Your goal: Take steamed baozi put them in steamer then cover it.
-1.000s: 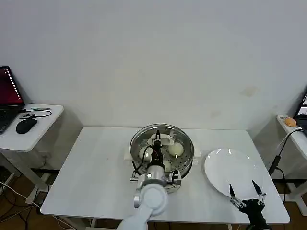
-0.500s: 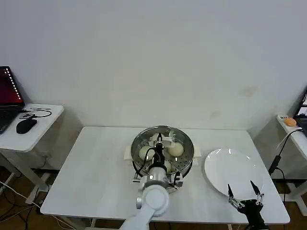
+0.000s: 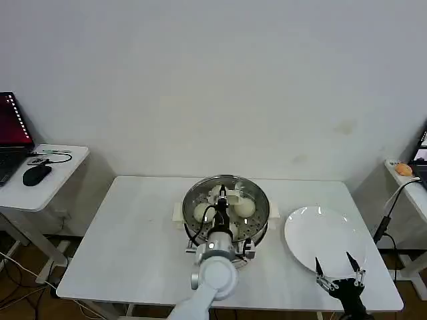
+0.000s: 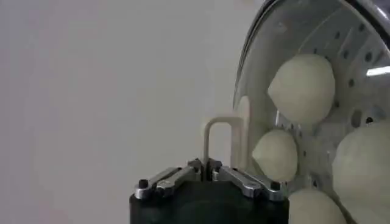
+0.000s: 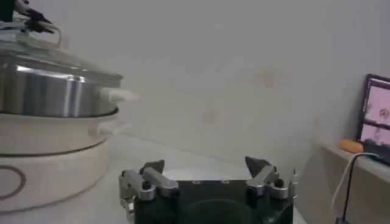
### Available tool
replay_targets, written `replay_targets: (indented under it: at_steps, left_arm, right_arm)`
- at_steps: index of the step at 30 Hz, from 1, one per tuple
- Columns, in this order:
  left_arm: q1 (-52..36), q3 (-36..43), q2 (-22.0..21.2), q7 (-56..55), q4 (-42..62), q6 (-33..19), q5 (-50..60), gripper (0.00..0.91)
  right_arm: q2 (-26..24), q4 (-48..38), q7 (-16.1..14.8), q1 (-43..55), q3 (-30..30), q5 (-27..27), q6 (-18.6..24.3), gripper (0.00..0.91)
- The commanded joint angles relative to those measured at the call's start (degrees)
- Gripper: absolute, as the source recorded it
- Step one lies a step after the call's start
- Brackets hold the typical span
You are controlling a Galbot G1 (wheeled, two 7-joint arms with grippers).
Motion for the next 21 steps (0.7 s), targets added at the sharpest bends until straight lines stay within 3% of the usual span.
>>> replay_targets:
  at_steps: [1,21]
  left_arm:
    - [0.23,0.23,0.80,0.58,-2.48,0.36,-1.26,0.907]
    - [3.90,2.51,9.25,0.49,-15.20,0.24,-9.08,0.907]
  right_arm:
    - [0.10,0.07,-0.01,0.00,-0.28,-0.12,0.00,0.907]
    - [0.49,0.10,0.03,-0.31,-0.74,-0.56,0.01,0.907]
